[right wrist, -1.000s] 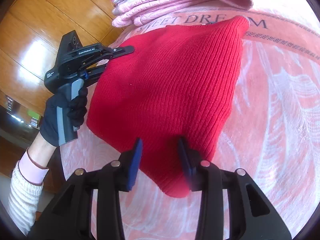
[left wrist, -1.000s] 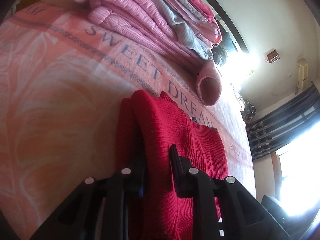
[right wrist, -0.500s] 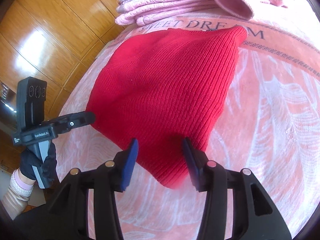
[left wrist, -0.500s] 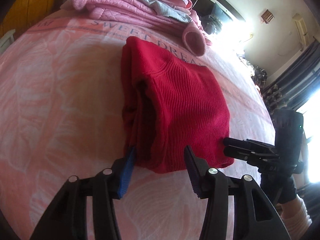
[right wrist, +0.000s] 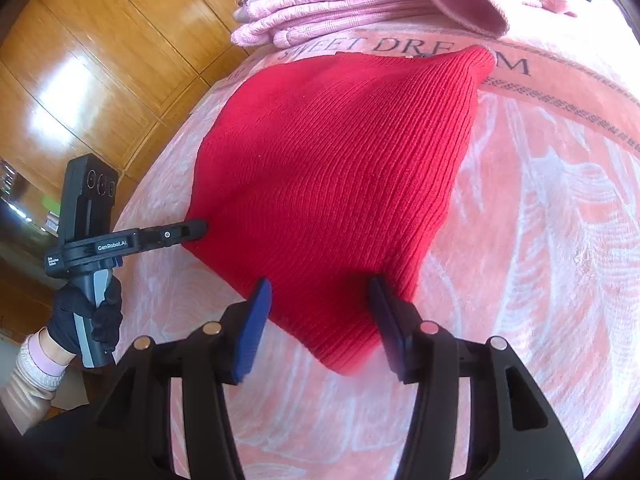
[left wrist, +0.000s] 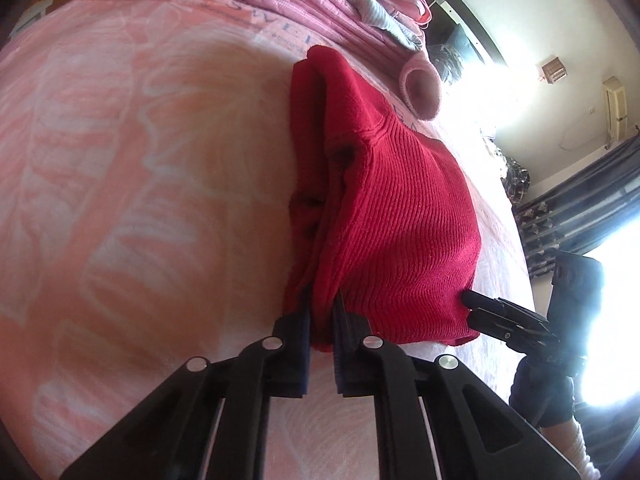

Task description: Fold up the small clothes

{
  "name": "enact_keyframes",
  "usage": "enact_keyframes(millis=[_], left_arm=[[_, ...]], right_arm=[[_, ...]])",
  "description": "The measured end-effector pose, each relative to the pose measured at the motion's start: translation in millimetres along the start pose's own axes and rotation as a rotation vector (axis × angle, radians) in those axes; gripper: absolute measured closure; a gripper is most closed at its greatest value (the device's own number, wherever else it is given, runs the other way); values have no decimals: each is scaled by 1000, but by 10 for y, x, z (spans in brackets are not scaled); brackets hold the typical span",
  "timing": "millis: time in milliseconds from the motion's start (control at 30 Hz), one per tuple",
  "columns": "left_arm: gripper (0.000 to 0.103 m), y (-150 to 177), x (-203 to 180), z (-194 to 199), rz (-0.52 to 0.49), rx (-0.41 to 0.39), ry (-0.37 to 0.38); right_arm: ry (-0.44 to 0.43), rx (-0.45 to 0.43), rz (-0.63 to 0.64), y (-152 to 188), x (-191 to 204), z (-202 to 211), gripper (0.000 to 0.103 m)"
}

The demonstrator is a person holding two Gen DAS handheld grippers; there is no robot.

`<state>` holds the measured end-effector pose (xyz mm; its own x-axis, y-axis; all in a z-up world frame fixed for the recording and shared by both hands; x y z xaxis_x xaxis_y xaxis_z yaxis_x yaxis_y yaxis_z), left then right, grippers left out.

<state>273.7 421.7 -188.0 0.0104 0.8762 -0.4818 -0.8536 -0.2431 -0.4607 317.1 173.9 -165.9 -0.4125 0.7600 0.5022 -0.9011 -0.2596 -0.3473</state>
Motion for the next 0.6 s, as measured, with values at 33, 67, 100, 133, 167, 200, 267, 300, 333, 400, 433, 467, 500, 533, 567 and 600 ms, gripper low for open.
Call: enact_keyframes(millis=[33,67,100,133,167,200,267,300,333,400,433,467,500,533,567,600], left_arm=[[90,-14,-17,23,-2,-4,3],[87,-30,-39,62,-4,-12,6],[79,-51,-62,101,-5,-20,10],[71,-88,-82,150,-3,-30,5],[55,-142,-99,199,-1,-43,3],[51,-220,-115,253,2,-68,8],[46,-377,-111,286,11,-96,15],[38,-454,-103,250,15,-88,27],[37,-517,-76,195,25,-73,34],[37,-602,-8,75,72,-54,65],[37,-628,31,8,103,-44,89],[37,-645,69,-60,124,-29,101],[37,-656,107,-117,138,-19,105],[37,-668,139,-170,150,-13,108],[37,-685,167,-221,161,-5,117],[37,-698,191,-268,175,2,128]], right_arm=[[-2,1,-3,-3,2,3,51],[-4,1,-4,-7,3,7,51],[-6,2,-6,-16,3,3,51],[-9,2,-9,-23,5,0,51],[-13,2,-13,-23,3,2,51],[-16,3,-16,-24,-2,2,50],[-20,2,-23,-23,-11,4,51],[-20,2,-24,-22,-13,4,51],[-19,2,-24,-20,-13,3,51],[-20,1,-23,-15,-13,5,51],[-21,1,-23,-14,-14,5,51],[-23,1,-24,-14,-18,4,51],[-25,1,-26,-14,-22,3,51],[-27,1,-27,-13,-25,3,51],[-29,1,-27,-14,-26,3,50],[-30,1,-27,-14,-27,3,50]])
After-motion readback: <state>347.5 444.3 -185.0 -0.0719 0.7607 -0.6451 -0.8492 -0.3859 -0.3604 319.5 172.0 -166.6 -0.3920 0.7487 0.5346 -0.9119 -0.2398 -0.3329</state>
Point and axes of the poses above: each gripper's, at about its wrist camera, not at the fingertips, and z roughly against the way its jaws point, x to its left, y to its underside, the point moved 7 cm from there along -z, roughly the way its jaws point, and after that the axes turned 9 degrees about -z, right-handed, at the moved point
